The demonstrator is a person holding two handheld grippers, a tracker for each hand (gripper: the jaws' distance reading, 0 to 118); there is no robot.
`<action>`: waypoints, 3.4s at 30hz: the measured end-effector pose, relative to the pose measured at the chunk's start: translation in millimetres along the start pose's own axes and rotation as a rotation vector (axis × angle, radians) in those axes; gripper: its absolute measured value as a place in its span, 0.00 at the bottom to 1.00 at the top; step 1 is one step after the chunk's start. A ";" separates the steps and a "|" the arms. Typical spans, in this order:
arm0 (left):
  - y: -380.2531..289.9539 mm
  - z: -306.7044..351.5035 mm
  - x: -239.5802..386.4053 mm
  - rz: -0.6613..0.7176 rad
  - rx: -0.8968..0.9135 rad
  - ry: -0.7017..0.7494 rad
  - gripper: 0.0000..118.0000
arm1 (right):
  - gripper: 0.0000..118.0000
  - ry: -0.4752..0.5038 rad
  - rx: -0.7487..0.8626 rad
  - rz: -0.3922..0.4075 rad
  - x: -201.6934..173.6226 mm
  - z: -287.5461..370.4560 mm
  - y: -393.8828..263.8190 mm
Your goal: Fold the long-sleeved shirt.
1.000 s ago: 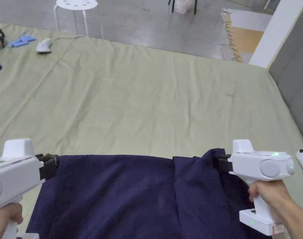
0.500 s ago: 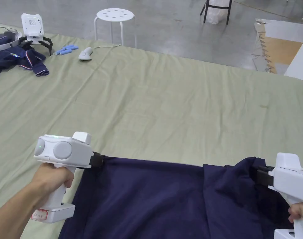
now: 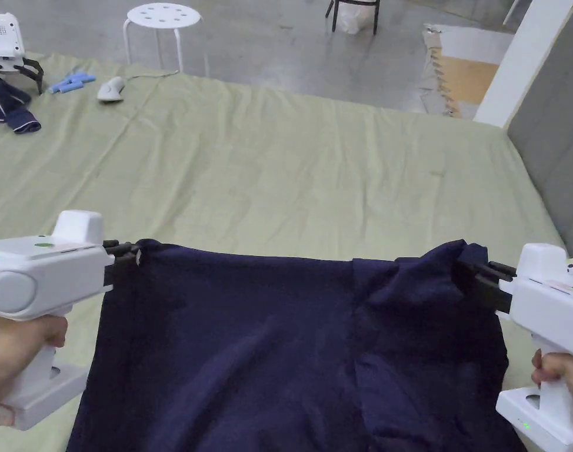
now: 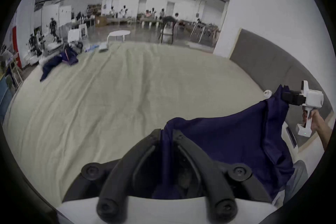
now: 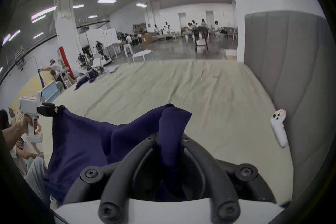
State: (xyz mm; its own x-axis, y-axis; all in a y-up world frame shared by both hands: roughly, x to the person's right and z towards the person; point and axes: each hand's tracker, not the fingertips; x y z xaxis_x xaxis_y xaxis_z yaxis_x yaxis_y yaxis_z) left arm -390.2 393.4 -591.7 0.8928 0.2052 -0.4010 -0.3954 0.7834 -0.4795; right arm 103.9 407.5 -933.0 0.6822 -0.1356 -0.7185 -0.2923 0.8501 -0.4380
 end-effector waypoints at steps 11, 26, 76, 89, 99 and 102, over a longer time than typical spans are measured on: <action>-77.1 104.9 19.0 -0.077 -0.178 -0.154 0.14 | 0.11 -0.006 -0.104 0.004 -17.2 129.8 -71.7; -178.7 99.2 48.5 -0.003 -0.554 -0.013 0.20 | 0.27 -0.072 -0.561 -0.126 -20.0 134.9 -174.5; -192.6 -4.2 -70.3 0.706 -0.467 -0.662 0.80 | 0.00 -0.103 0.211 0.168 -209.2 129.7 -76.4; -176.2 11.5 -63.4 0.736 -0.383 -0.558 0.12 | 0.00 -0.134 0.212 0.136 -194.0 132.9 -73.0; -80.8 47.7 -144.9 0.593 -0.315 -0.379 0.12 | 0.00 -0.137 0.220 0.115 -191.7 127.9 -69.8; -60.0 58.7 -189.1 0.590 -0.285 -0.310 0.12 | 0.00 -0.148 0.222 0.131 -191.2 127.9 -68.4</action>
State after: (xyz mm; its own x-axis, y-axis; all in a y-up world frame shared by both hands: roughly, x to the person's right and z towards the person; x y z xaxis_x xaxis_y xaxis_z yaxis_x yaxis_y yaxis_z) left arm -522.6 342.1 -441.4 0.5169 0.7363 -0.4366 -0.8333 0.3161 -0.4536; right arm 79.1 440.4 -696.6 0.7438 0.0443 -0.6669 -0.2415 0.9482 -0.2063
